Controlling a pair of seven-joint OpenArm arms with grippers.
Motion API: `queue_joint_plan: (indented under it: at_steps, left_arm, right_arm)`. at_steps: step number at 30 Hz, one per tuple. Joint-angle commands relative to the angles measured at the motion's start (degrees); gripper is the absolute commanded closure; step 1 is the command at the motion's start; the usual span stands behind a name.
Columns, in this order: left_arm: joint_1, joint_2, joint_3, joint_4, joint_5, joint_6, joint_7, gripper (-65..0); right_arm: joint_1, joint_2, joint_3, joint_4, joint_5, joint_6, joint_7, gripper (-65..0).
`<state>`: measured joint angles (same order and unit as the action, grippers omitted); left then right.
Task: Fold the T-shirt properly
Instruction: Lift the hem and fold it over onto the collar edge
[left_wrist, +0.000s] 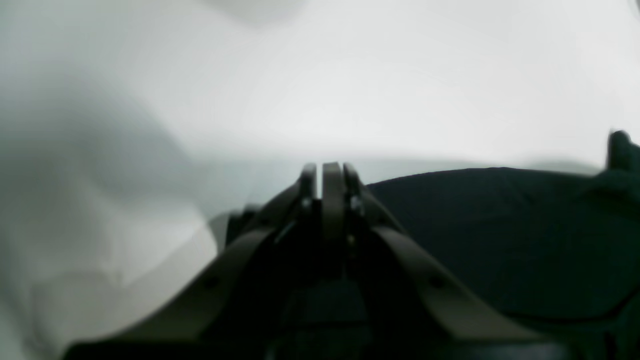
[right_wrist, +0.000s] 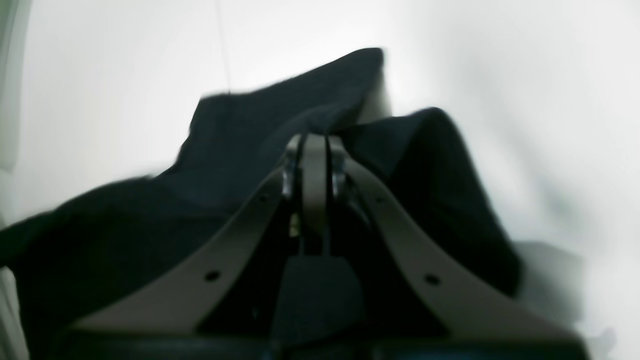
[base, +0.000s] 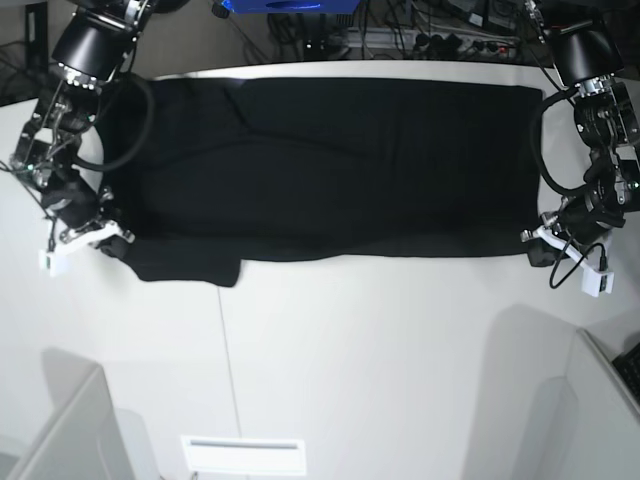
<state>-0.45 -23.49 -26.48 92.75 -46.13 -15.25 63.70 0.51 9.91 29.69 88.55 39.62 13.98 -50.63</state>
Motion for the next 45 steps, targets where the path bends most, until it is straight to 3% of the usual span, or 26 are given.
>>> queue_joint_plan:
  at_steps: [1, 8, 16, 21, 27, 45]
  left_arm:
    - [-0.1, -1.1, -0.4, 1.2, -0.8, -0.3, 0.1, 0.0]
    - [3.1, -0.9, -4.7, 5.8, -1.1, -0.3, 0.2, 0.0]
    - [7.9, -2.3, -9.1, 6.2, -8.9, -0.3, 0.2, 0.0]
    - [8.7, -2.3, -9.2, 6.4, -8.9, -0.3, 0.2, 0.0]
    - [11.5, -2.3, -9.2, 6.8, -9.3, -0.3, 0.2, 0.0]
    - [15.8, -2.3, -9.2, 9.6, -9.0, -0.4, 0.2, 0.0]
  right_arm:
    - [-0.1, 0.9, 0.7, 1.2, 2.3, 0.2, 0.8, 0.0]
    - [-4.2, 1.0, 3.0, 6.0, 5.8, 0.2, 0.7, 0.0]
    - [-8.9, 0.6, 3.1, 10.8, 6.0, 0.2, 0.7, 0.0]
    - [-10.9, -0.1, 3.1, 12.4, 6.0, 0.2, -0.2, 0.0]
    - [-15.0, -1.9, 6.3, 15.8, 11.4, 0.1, -0.8, 0.0]
    - [-23.4, -2.7, 7.0, 18.5, 11.7, 0.1, -0.8, 0.0]
